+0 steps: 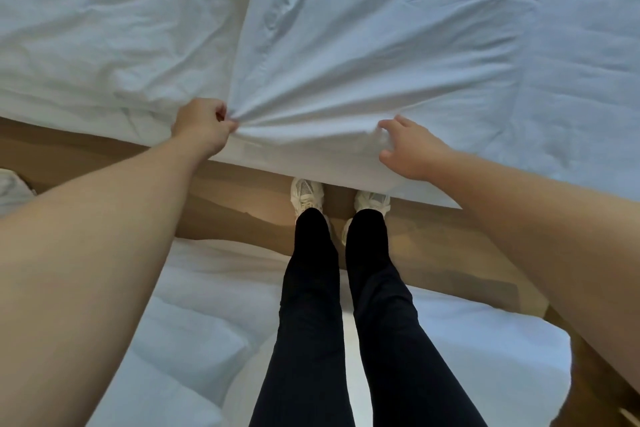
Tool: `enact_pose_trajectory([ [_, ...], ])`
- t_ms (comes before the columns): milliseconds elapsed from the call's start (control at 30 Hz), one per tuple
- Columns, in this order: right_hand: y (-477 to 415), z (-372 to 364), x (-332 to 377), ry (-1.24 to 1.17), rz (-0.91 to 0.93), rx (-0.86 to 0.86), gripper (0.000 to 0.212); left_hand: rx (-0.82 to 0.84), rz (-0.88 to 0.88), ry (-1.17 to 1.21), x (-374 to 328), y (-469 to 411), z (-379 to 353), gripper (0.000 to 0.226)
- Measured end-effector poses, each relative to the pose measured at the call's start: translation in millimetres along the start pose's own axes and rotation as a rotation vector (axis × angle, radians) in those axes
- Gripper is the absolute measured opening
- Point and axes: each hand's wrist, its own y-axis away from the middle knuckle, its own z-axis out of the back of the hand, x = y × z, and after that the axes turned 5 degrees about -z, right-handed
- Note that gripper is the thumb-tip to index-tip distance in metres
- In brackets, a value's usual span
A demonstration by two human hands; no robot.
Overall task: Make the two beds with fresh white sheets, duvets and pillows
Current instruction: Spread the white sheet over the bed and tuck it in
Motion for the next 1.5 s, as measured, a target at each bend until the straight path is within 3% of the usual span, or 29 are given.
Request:
enact_pose_trajectory([
  [233, 1, -10, -8, 0.139, 0.036, -0.051, 0.071, 0.090, 0.049, 0.113, 8, -1, -6, 0.012],
  [367, -11, -8, 4, 0.111, 0.031, -0.102, 0.072, 0.106, 0.034, 0.340, -8, -17, -8, 0.033],
  [533, -31, -7, -3, 0.174, -0.136, -0.028, 0.075, 0.054, -0.008, 0.089, -9, -41, -3, 0.045],
  [700, -50, 0, 21, 0.052, -0.179, -0.172, 0.076, 0.196, -0.048, 0.288, -44, -64, 6, 0.039],
  [800, -87, 20, 62, -0.009, -0.132, -0.356, 0.074, 0.075, -0.102, 0.513, -76, -109, 24, 0.028],
  [933, -136, 41, 94, -0.043, -0.174, -0.509, 0.071, -0.124, -0.165, 0.440, -74, -159, 29, 0.031],
  [1100, -141, 36, 89, -0.002, -0.192, -0.473, 0.068, -0.067, -0.082, 0.477, -39, -149, 11, 0.031],
  [1233, -151, 67, 87, -0.045, -0.227, -0.516, 0.067, -0.223, -0.238, 0.528, -93, -183, 47, 0.021],
  [1333, -171, 98, 99, -0.070, -0.210, -0.582, 0.067, -0.278, -0.307, 0.438, -133, -227, 78, 0.016],
  [1500, -196, 113, 114, -0.069, -0.177, -0.620, 0.065, -0.166, -0.168, 0.453, -162, -267, 96, 0.012],
])
